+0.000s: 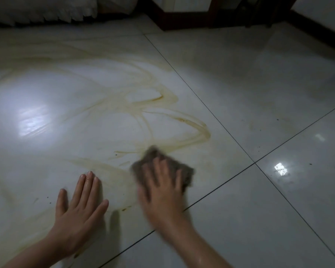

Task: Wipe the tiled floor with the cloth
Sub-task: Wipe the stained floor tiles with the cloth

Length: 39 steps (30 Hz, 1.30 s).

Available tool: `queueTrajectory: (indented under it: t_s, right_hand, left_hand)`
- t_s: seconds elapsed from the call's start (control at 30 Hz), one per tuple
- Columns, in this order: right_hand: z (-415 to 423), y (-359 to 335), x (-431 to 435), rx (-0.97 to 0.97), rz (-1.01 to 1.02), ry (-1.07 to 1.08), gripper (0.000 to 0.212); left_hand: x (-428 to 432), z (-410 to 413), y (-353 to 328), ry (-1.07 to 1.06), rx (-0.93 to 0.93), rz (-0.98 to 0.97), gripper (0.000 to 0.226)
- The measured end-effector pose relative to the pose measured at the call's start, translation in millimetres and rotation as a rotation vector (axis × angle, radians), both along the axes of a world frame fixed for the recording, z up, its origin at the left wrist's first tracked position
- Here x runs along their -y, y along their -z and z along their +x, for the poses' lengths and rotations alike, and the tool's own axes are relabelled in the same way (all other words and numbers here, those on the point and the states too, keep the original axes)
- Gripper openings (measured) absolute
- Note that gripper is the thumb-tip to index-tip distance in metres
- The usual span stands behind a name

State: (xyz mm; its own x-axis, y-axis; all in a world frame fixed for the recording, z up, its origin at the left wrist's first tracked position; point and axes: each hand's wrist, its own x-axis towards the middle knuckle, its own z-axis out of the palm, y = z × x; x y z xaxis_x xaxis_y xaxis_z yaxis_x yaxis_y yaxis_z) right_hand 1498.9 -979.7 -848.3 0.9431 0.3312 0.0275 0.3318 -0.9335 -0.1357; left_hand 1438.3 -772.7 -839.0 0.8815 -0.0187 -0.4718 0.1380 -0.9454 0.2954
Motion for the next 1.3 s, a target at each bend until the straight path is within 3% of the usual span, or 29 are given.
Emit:
queueTrajectory:
  t_s: [0.1,0.17,0.23,0.37,0.47,0.53,0.7,0.77,0.83,0.9,1.03,1.17,1.23,1.3]
  right_hand:
    - [-22,5,-12,-0.168,0.005,-0.478,0.056]
    - [9,3,13,-0.150,0.022,-0.583,0.053]
    - [49,3,54,-0.100,0.019,-0.432,0.051]
    - [108,3,148,-0.074,-0.047,0.203,0.052]
    - [122,1,128,-0.180,0.046,0.584,0.057]
    - [112,1,78,-0.185,0.059,0.626,0.057]
    - [18,16,-39,-0.051,0.068,-0.056,0.057]
    - [-4,17,-43,-0.101,0.072,-0.361,0.057]
    - [25,13,-15,-0.102,0.090,-0.563,0.051]
    - [73,10,32,-0.051,0.116,-0.383,0.047]
    - [125,6,149,-0.194,0.024,0.307,0.054]
    - [89,9,145,-0.160,0.039,0.593,0.058]
    - [58,4,94,-0.169,0.014,0.581,0.057]
    - [17,-5,36,-0.187,-0.025,0.340,0.057]
  left_hand:
    - [2,1,-8,0.094,-0.069,0.083,0.106]
    - [5,4,-10,0.115,-0.049,0.154,0.106]
    - [4,2,-4,0.050,-0.014,0.136,0.108]
    - [3,2,-3,0.052,-0.063,0.092,0.101]
    - [5,0,-6,0.032,-0.063,0.019,0.102]
    - [5,2,-7,0.035,-0.062,0.012,0.104]
    - [6,3,-10,0.013,-0.070,-0.002,0.104]
    - [7,4,-11,0.018,-0.071,-0.006,0.104]
    - [8,6,-11,0.012,-0.083,-0.007,0.107]
    - [8,8,-11,0.006,-0.088,-0.017,0.109]
    - [7,6,-3,-0.008,-0.047,-0.035,0.106]
    - [6,4,1,0.001,-0.032,-0.040,0.100]
    - [7,4,-2,0.004,-0.045,-0.042,0.101]
    - [8,6,-8,-0.004,-0.082,-0.057,0.103]
